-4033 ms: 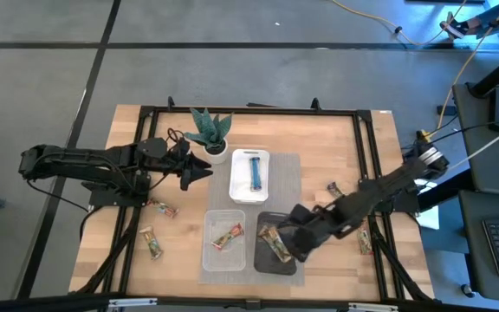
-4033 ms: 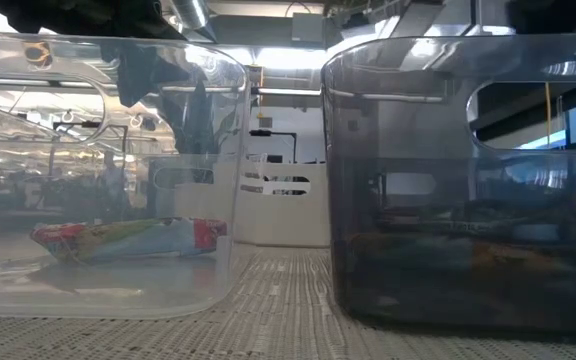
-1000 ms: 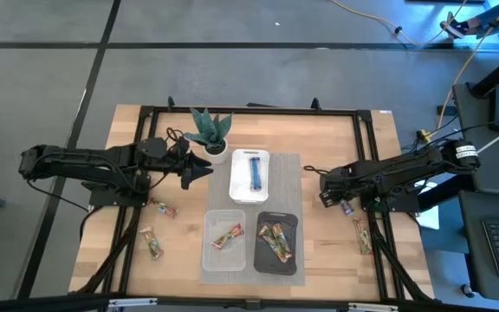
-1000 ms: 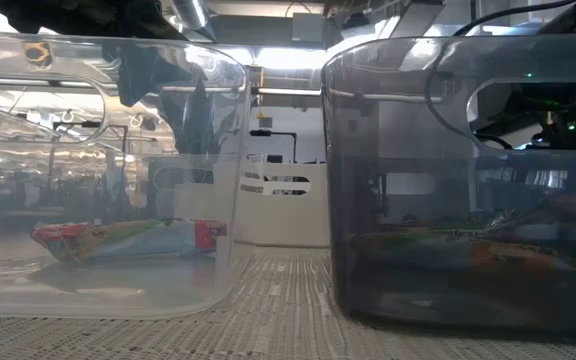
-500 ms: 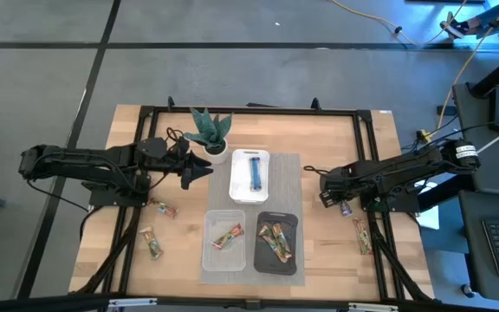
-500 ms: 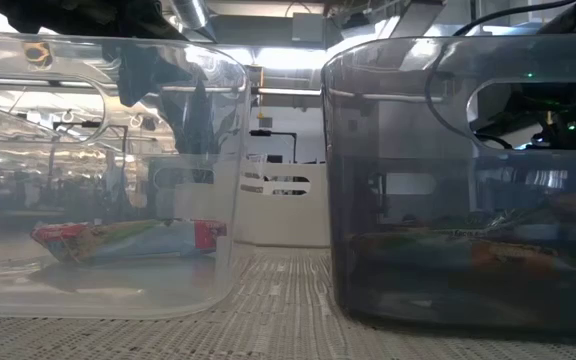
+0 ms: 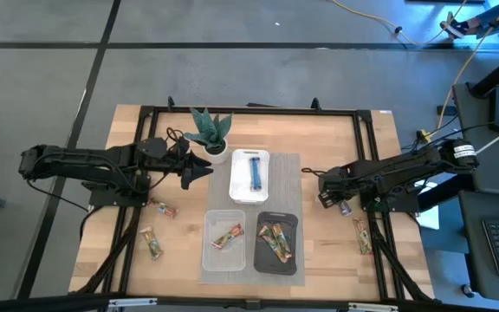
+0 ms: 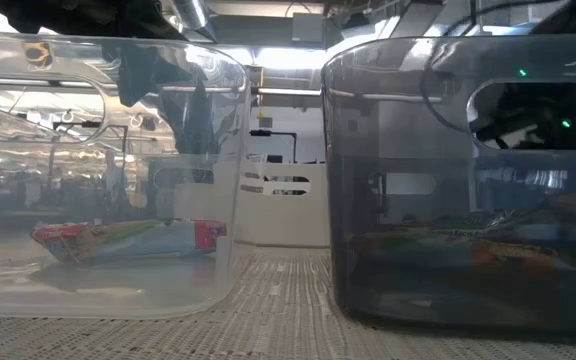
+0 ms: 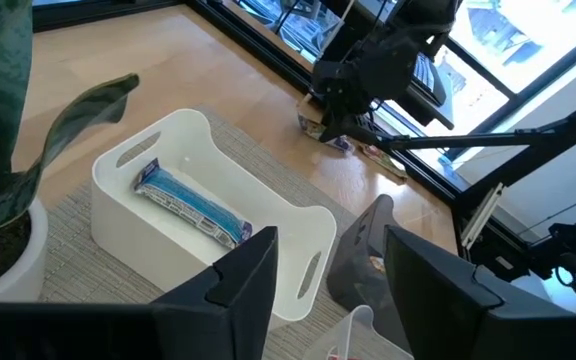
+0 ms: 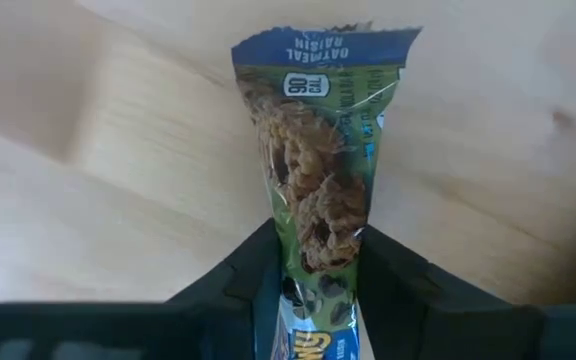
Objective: Pick and place Granola Bars by type
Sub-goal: Put the blue granola bar into the white bin, then put the left red granola bar into the transparent bin
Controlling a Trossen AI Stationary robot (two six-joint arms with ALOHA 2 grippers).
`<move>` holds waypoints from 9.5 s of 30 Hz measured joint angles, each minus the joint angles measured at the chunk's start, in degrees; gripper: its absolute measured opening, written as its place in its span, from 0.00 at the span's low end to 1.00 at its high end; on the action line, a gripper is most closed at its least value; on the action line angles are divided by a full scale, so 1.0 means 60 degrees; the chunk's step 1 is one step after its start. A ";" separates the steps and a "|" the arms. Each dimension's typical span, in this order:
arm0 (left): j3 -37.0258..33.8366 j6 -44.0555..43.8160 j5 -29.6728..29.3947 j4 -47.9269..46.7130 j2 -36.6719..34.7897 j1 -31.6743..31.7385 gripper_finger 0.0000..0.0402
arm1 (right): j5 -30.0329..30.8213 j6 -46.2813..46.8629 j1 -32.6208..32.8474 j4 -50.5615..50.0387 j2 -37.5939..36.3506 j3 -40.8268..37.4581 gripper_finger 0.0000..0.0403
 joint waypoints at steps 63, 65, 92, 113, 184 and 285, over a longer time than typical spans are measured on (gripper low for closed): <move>0.0000 -0.0926 0.0031 -0.0006 0.0003 0.0000 0.44 | 0.0950 -0.5113 -0.1167 0.2628 0.7756 0.9637 0.29; 0.0000 -0.0926 -0.0012 -0.0006 0.0003 0.0000 0.43 | 0.0807 -0.5104 -0.1164 0.2651 0.7755 0.9637 0.29; 0.0000 0.0263 0.0877 0.0034 0.0004 0.0000 0.65 | -0.0090 -0.6655 -0.0481 0.0978 0.5456 0.9636 0.48; 0.0212 -0.2717 -0.2153 -0.0536 0.0011 -0.1397 0.67 | 0.2318 -0.4596 0.0686 0.1139 -0.0300 0.4409 0.48; 0.2787 -1.9877 -0.0425 -0.9911 0.8539 -0.5336 0.66 | 0.0868 -0.9659 -0.1587 0.4172 -0.0133 0.3793 0.48; 0.2426 -1.3600 -0.2868 -1.0723 0.8564 -0.5559 0.66 | 0.0871 -0.6630 -0.1580 0.4606 -0.0137 0.3797 0.48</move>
